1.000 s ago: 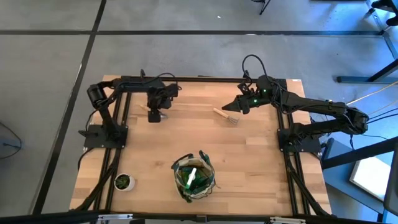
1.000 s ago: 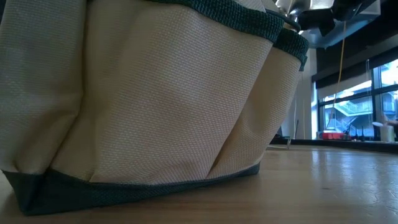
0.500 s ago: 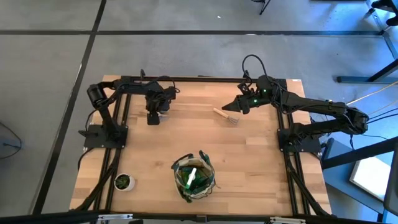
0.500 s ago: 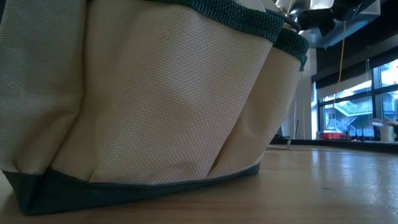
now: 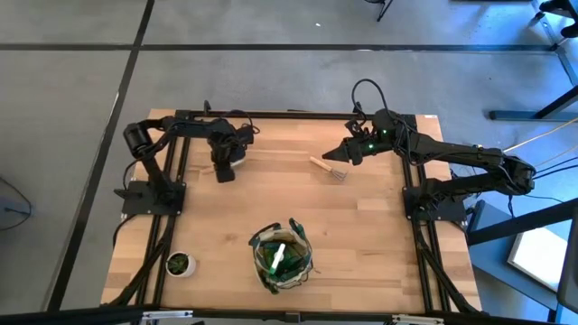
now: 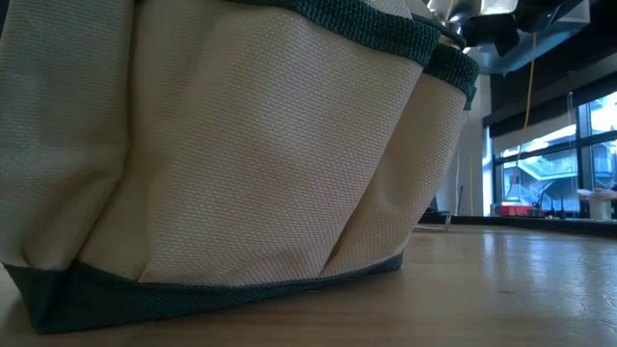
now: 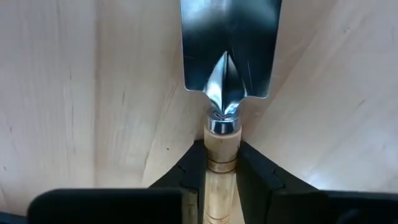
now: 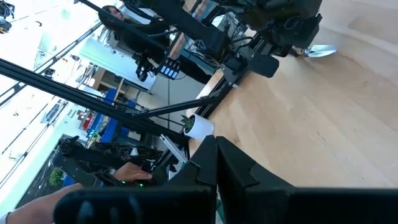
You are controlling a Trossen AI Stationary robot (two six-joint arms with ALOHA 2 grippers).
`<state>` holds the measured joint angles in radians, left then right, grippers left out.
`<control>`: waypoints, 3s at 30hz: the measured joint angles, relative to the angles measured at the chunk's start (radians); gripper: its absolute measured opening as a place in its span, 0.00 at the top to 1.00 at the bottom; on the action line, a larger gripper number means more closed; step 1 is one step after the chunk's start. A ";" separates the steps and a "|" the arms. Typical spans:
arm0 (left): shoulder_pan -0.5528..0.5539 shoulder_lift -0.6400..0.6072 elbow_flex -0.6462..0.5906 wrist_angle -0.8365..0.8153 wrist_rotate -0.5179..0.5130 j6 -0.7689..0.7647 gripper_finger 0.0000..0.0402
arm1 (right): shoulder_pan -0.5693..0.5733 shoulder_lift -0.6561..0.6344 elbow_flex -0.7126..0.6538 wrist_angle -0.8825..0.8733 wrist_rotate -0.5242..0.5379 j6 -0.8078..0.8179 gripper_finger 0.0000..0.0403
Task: Pick & Place Garden tools in Gardening bag
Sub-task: Put the brown trowel into the gardening bag
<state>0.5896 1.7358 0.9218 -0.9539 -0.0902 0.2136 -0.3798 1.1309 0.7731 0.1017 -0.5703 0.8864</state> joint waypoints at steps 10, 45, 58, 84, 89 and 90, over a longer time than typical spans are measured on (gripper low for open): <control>-0.030 -0.259 0.066 0.070 0.197 -0.167 0.88 | 0.000 0.000 0.000 0.001 0.001 0.031 0.99; -0.359 -0.325 0.123 1.182 0.847 -0.737 0.88 | 0.016 -0.001 0.205 0.448 -0.143 0.225 0.69; -0.432 -0.379 0.123 0.648 0.524 -0.556 0.88 | 0.048 0.000 0.434 -0.545 0.011 0.268 0.68; -0.644 -0.266 0.255 0.048 -0.138 -0.455 0.88 | 0.321 0.276 0.434 -0.578 0.503 0.621 0.65; -0.665 -0.183 0.326 0.038 -0.179 -0.446 0.88 | 0.323 0.331 0.435 -0.485 0.545 0.638 0.62; -0.669 -0.168 0.339 0.037 -0.198 -0.449 0.88 | 0.323 0.339 0.435 -0.477 0.545 0.640 0.62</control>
<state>-0.0793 1.5674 1.2607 -0.9170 -0.2887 -0.2352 -0.0563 1.4697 1.2076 -0.3756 -0.0257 1.5264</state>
